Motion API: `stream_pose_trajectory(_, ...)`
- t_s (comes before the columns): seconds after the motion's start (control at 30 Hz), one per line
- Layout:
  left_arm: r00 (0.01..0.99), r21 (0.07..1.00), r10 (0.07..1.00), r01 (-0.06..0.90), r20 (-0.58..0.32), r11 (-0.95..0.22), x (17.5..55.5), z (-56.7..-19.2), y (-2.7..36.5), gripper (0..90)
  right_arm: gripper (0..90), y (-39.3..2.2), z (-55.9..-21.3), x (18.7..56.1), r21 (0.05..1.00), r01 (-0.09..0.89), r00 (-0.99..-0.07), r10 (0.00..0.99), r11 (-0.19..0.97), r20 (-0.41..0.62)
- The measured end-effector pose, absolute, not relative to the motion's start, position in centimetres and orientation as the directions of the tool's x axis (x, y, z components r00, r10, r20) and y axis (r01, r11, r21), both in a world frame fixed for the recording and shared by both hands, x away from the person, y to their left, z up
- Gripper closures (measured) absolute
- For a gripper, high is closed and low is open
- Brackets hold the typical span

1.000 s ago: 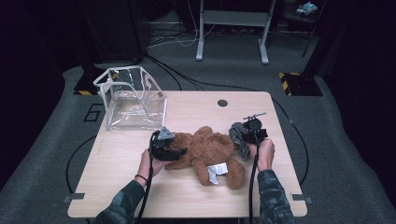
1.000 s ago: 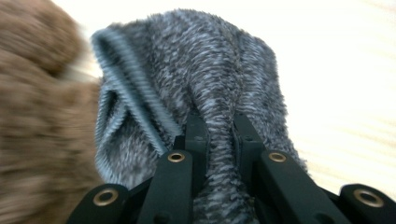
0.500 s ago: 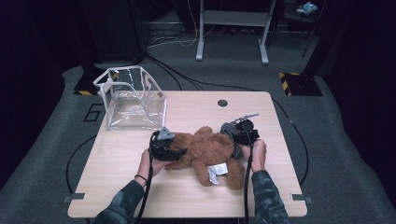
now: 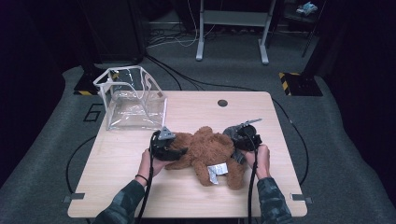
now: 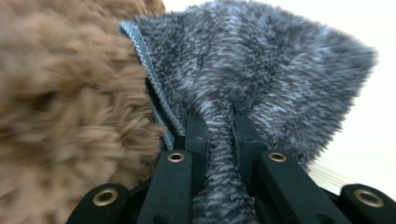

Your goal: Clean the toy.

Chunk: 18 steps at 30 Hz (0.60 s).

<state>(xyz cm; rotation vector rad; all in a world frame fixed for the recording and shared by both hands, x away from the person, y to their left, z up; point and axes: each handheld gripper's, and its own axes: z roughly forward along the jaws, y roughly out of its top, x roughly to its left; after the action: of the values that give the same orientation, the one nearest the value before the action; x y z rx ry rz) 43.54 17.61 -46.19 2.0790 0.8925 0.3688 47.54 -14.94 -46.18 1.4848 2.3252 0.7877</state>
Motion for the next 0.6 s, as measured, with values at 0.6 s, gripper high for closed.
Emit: stream_pose_trajectory(0.6,0.704,0.782,0.708,0.471,-0.055,-0.408,43.6,-46.1,17.6,36.7,80.2,-18.3,-42.5,44.3,0.625,0.741,-0.398,0.910,0.246,0.113)
